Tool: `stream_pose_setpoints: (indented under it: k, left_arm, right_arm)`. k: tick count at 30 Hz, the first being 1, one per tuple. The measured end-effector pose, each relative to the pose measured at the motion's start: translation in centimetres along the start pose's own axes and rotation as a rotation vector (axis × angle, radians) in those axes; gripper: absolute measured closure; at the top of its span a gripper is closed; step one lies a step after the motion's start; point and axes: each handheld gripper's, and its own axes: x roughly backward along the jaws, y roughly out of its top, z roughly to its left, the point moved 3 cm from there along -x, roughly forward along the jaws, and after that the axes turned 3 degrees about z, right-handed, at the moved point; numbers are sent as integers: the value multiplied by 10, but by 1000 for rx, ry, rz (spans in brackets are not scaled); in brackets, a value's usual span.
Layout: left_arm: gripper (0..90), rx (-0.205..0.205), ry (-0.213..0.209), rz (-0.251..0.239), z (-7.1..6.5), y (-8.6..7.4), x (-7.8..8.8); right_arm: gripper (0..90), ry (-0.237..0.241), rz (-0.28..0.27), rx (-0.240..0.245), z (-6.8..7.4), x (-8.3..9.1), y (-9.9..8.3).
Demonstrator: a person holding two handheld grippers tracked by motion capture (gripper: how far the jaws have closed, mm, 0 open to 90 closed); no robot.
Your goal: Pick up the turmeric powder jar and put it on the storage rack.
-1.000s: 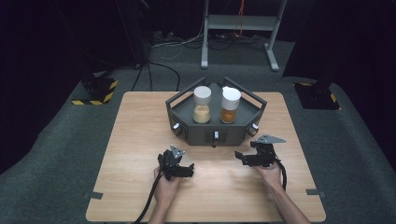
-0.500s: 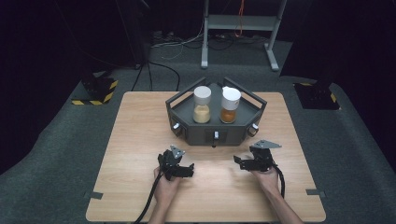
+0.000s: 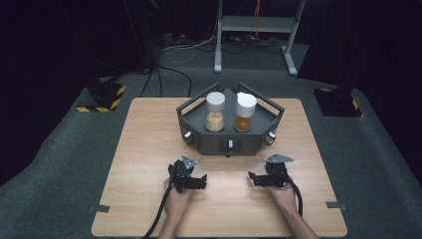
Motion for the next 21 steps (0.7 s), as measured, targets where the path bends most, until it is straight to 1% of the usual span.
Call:
stream_pose_setpoints:
  k: [1,2,4,21]
  left_arm:
    - [27,0,0,0,0,0,0]
    - [27,0,1,0,0,0,0]
    - [28,0,1,0,0,0,0]
    - [27,-1,1,0,0,0,0]
  right_arm:
    - [85,0,0,0,0,0,0]
    - [81,-14,9,18,4,-1,1]
    - [75,-29,18,38,8,-2,3]
    - [74,-29,18,36,8,-2,3]
